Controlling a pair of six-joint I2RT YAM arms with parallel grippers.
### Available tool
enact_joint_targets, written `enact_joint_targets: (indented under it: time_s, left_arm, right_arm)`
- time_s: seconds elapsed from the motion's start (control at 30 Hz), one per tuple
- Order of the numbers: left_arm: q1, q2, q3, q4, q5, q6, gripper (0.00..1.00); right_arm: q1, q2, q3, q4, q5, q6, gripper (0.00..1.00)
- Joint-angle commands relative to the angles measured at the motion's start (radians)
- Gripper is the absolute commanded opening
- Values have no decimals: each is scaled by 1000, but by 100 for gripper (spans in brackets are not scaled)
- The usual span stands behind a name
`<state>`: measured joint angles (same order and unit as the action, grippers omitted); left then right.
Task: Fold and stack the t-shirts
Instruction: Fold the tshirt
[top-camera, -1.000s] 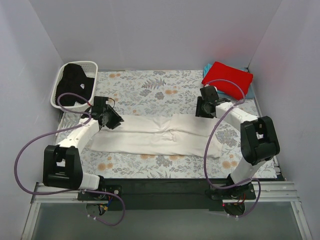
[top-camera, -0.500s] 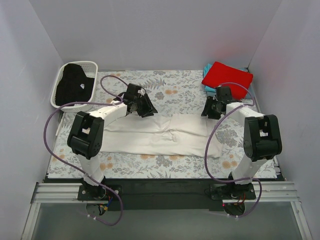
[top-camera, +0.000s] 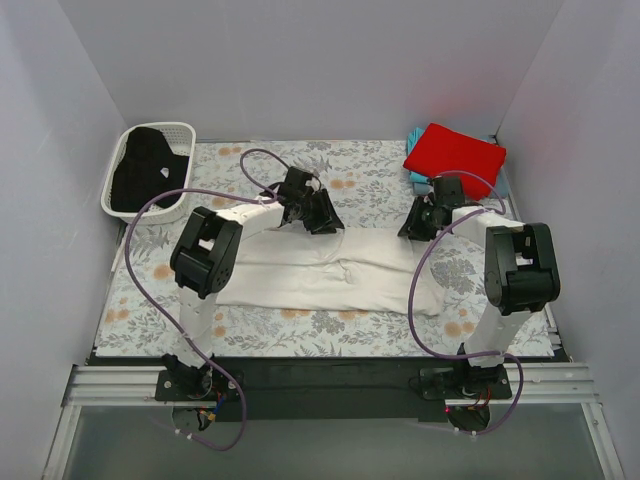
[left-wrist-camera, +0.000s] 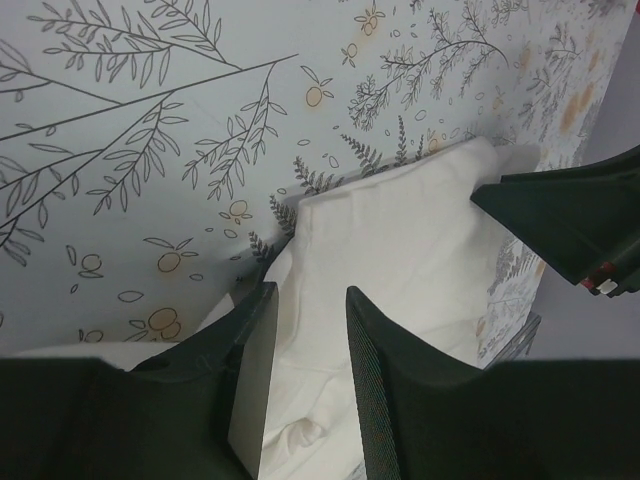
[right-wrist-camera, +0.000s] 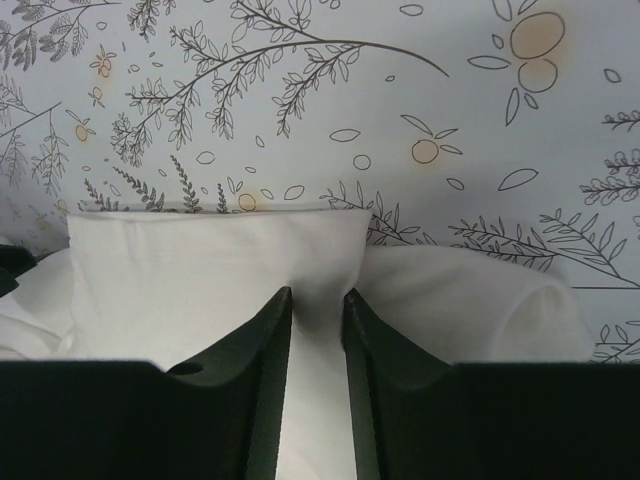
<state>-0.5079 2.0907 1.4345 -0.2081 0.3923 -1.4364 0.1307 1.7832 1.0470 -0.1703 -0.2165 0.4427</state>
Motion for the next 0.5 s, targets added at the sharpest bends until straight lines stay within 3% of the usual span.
enact_joint_targets:
  time_s: [0.0, 0.2, 0.47]
  left_arm:
    - [-7, 17, 58, 10, 22, 4, 33]
    - [-20, 77, 101, 12, 39, 1, 33]
    - [-35, 141, 175, 13, 68, -4, 33]
  right_arm:
    - [-19, -8, -15, 51, -50, 19, 32]
    - [-23, -51, -28, 98, -115, 22, 9]
    - [-23, -120, -64, 123, -152, 22, 5]
